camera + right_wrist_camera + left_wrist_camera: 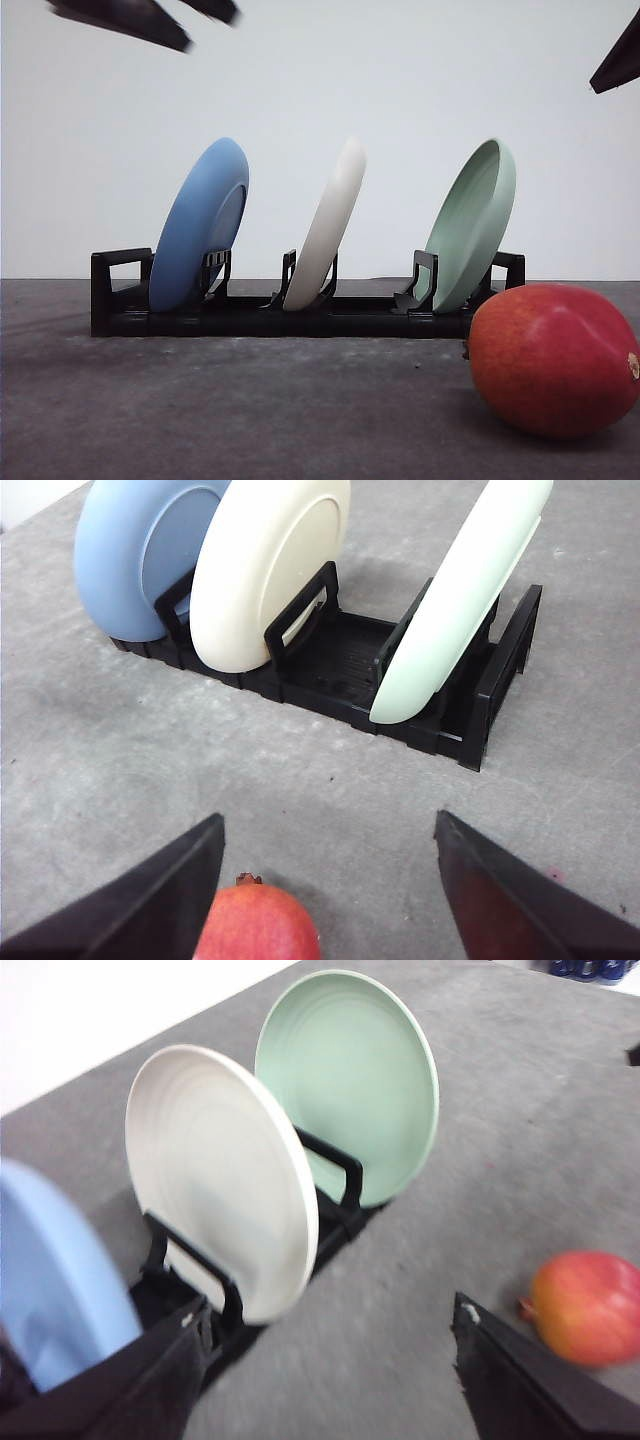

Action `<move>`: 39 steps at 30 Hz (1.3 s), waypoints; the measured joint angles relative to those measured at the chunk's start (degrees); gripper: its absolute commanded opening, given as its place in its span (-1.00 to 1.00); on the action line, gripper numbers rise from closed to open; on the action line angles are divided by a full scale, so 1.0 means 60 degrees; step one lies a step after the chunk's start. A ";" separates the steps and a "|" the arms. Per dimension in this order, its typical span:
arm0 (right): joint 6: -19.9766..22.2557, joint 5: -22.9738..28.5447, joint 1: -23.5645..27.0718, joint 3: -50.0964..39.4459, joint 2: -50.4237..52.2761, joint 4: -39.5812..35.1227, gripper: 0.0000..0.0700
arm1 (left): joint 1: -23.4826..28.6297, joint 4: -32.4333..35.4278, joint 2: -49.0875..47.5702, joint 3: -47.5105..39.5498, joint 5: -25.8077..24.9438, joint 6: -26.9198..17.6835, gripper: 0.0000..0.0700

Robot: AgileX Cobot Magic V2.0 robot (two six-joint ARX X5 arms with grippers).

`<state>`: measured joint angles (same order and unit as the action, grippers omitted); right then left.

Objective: Place pomegranate in white plate

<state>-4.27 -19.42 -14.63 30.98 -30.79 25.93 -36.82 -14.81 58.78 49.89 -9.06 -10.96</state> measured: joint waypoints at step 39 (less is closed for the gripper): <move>0.0000 0.0000 0.0000 0.0000 0.0000 0.0000 0.21 | -0.0721 0.2601 0.6499 0.2586 0.2269 0.1637 -0.50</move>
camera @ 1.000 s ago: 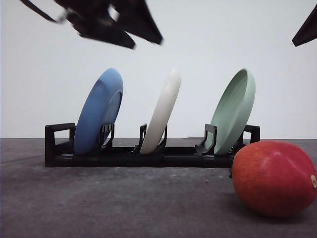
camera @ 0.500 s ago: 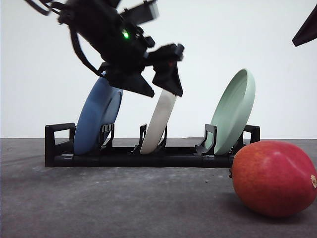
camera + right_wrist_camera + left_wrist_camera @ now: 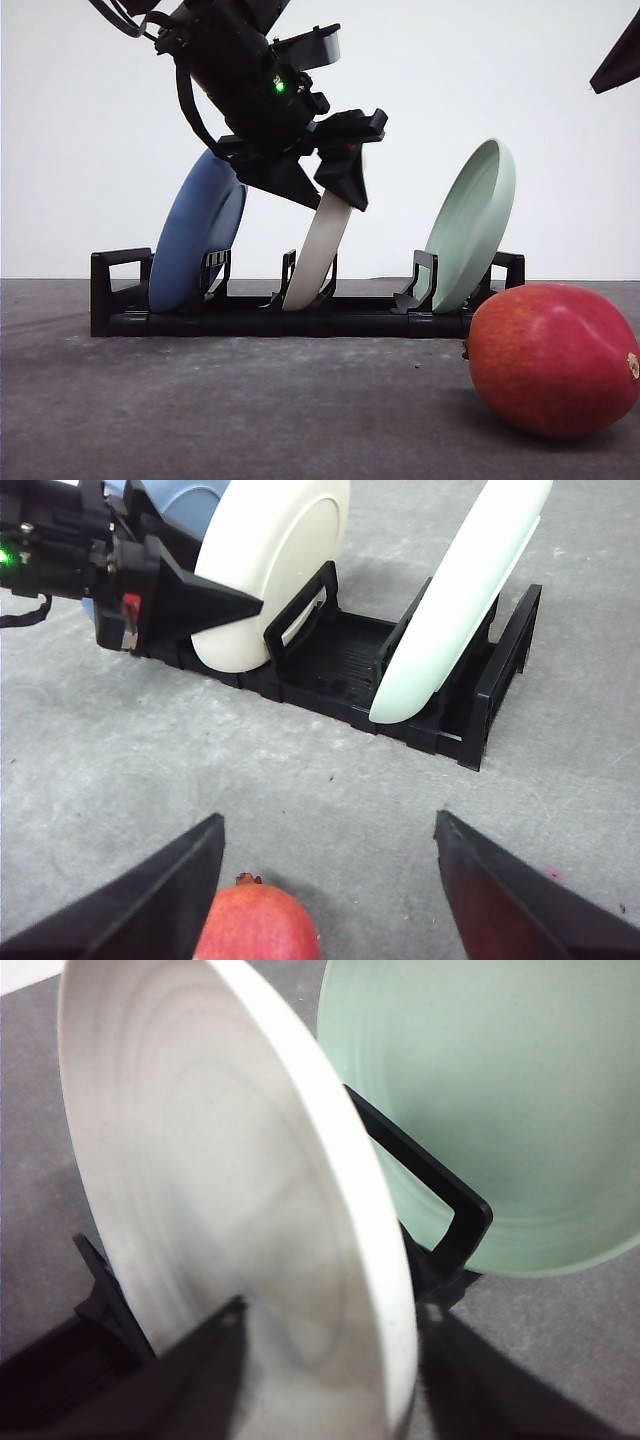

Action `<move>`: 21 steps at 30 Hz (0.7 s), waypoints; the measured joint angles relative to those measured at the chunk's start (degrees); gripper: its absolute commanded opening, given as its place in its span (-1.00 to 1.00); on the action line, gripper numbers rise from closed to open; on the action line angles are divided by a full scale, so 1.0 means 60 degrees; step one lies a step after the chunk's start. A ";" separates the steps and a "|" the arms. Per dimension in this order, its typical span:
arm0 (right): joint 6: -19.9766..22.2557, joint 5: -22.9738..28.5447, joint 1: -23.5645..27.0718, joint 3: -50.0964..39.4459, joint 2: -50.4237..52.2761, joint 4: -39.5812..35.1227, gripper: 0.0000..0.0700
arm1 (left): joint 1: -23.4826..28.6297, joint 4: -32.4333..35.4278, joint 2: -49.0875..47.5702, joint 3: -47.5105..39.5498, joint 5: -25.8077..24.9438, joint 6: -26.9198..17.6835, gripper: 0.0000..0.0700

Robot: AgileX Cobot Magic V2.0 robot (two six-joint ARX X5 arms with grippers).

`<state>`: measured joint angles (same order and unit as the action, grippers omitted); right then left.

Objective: Place pomegranate in white plate

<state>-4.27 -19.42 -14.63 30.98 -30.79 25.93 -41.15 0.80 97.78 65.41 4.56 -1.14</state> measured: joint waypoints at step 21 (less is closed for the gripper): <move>0.0000 0.0000 0.0000 0.0000 0.0000 0.0000 0.21 | -0.0004 0.0047 -0.0007 0.0026 -0.0051 0.0917 -1.00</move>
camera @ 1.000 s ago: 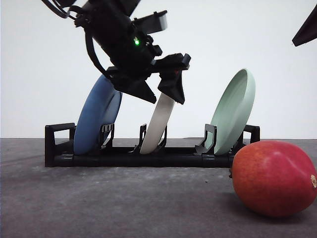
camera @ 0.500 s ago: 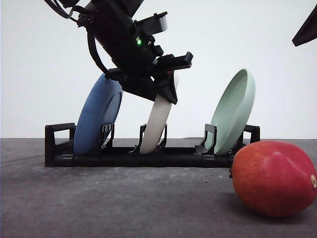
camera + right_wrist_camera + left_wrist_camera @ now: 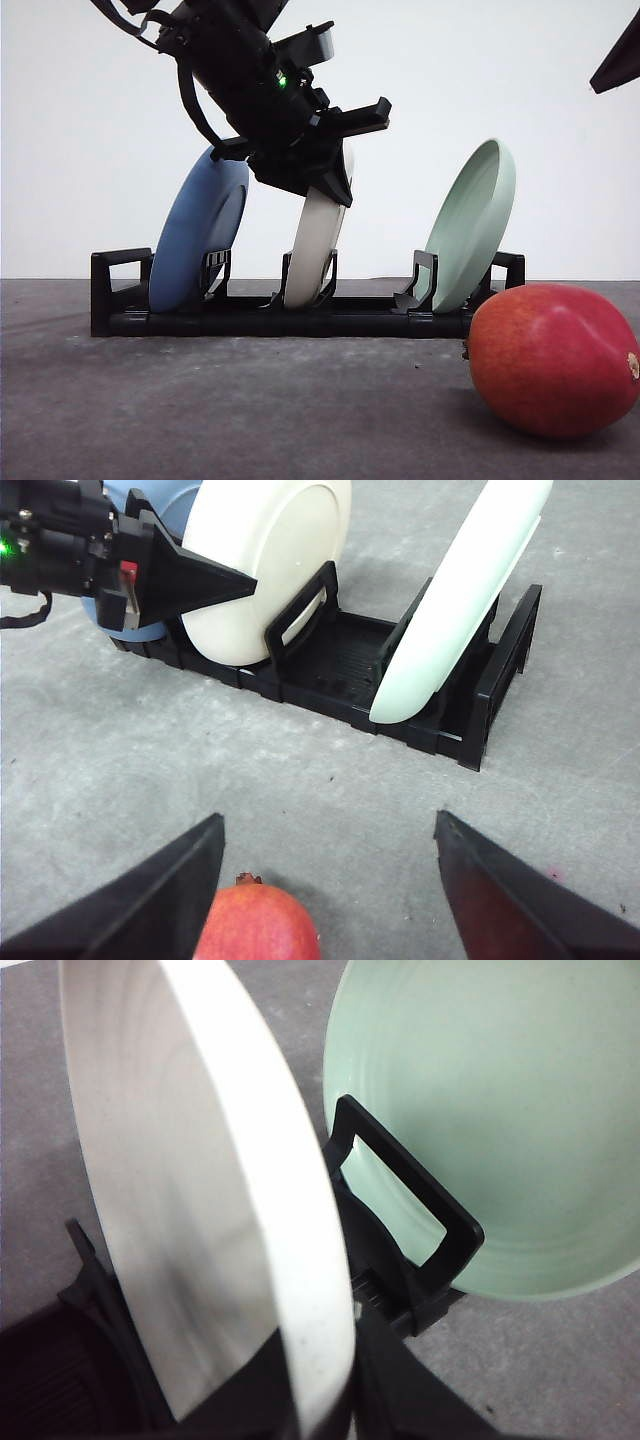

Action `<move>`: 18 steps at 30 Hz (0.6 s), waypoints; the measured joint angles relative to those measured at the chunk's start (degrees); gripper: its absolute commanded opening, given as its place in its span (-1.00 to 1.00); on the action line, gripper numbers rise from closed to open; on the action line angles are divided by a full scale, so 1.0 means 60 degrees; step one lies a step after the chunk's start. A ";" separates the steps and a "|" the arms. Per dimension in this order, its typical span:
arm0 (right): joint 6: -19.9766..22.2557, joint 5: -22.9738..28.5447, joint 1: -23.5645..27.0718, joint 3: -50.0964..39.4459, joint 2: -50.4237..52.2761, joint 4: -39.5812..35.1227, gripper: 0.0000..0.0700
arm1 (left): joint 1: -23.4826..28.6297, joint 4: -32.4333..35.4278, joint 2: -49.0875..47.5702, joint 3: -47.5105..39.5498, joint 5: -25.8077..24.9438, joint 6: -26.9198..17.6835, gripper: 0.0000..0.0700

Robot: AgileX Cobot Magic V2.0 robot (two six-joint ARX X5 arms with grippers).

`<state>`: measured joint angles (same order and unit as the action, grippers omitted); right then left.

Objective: Place pomegranate in white plate

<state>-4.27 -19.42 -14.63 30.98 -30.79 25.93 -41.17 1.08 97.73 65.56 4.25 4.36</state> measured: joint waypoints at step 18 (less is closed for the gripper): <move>-0.0004 -0.0007 0.0000 0.0000 0.0000 0.0000 0.21 | -0.0147 -0.0194 -0.1505 0.0003 -0.0011 0.0208 -1.00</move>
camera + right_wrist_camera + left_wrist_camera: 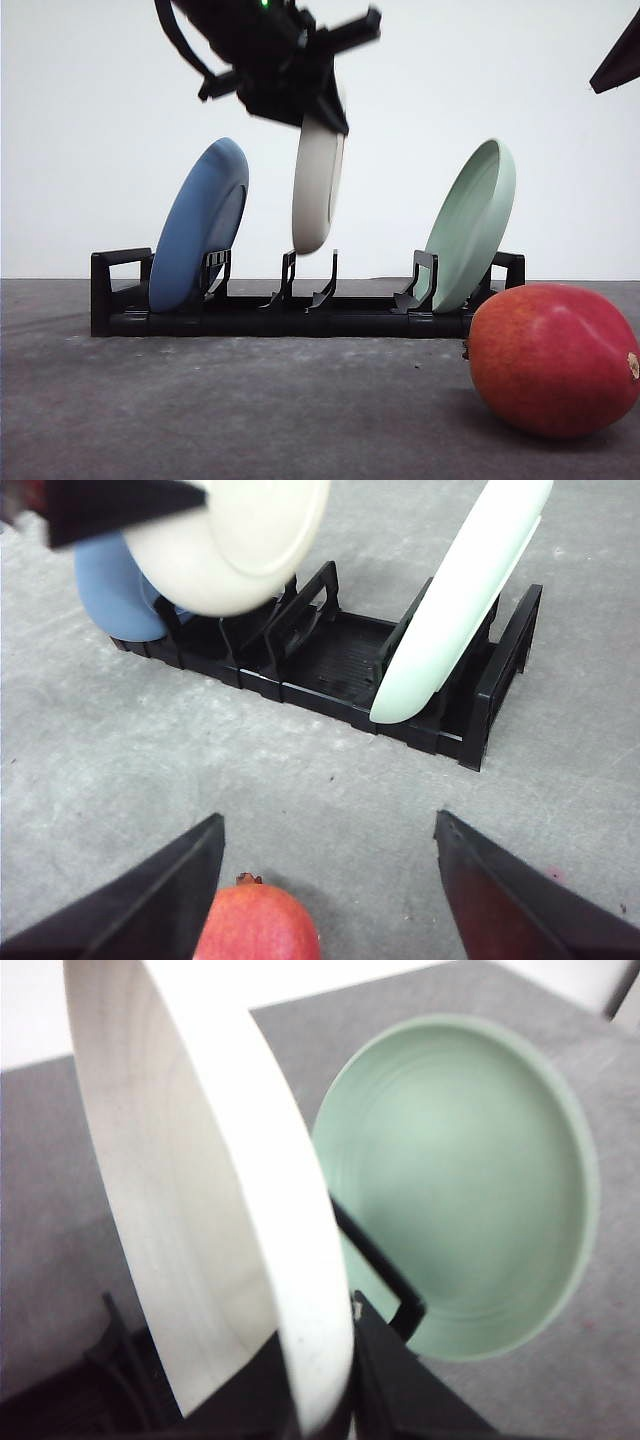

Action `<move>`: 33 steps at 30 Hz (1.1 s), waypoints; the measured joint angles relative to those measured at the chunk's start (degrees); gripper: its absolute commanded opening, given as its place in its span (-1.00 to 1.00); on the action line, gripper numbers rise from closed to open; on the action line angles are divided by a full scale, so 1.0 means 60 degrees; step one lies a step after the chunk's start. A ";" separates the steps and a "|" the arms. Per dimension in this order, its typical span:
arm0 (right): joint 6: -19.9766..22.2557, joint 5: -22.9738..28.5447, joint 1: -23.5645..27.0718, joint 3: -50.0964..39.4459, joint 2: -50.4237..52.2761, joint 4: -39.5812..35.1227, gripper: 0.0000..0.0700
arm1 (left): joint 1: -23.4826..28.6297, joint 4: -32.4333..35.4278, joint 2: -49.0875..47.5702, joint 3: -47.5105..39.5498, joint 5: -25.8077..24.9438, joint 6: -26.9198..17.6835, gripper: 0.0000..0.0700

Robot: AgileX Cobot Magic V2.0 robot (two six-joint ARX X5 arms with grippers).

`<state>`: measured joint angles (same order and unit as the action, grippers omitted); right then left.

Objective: Place pomegranate in white plate

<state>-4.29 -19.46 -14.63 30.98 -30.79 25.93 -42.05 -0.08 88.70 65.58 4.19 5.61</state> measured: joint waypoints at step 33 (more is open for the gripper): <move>0.0000 0.0000 0.0000 0.0000 0.0000 0.0000 0.21 | -0.3457 -0.4640 -0.4612 -0.2267 0.2530 -0.1126 -0.99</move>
<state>-4.29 -19.46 -14.63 30.98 -30.79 25.93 -62.79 -27.93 61.03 51.98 19.36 -1.15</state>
